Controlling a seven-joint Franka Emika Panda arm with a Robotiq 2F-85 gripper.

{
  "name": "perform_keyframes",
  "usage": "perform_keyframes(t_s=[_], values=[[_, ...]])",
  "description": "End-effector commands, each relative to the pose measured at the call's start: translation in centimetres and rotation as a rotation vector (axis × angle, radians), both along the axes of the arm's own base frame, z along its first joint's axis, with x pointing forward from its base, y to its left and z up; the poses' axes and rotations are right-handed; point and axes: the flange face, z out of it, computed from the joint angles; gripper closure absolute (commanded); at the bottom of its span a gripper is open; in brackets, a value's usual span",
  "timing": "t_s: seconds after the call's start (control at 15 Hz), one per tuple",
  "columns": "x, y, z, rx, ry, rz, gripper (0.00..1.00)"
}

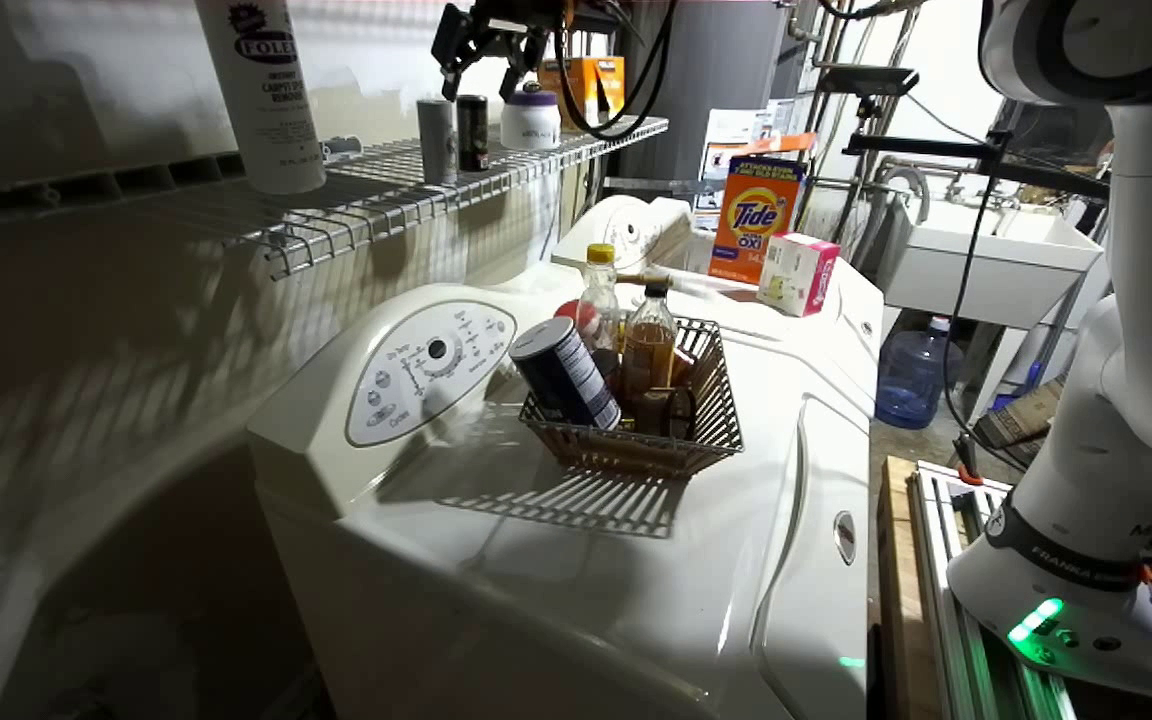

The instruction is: Move the black tin from the basket to the first shelf

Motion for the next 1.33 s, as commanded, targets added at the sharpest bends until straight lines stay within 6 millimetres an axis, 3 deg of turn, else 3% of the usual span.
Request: perform_keyframes(t_s=[0.0,0.27,0.53,1.27], values=[[-1.0,0.5,1.6,0.018,-0.034,0.013,0.00],[-2.6,1.1,2.7,0.010,-0.090,0.050,0.00],[-5.4,2.4,3.5,-0.024,-0.137,0.100,0.00],[-16.4,5.9,2.8,-0.036,-0.274,0.209,0.00]])
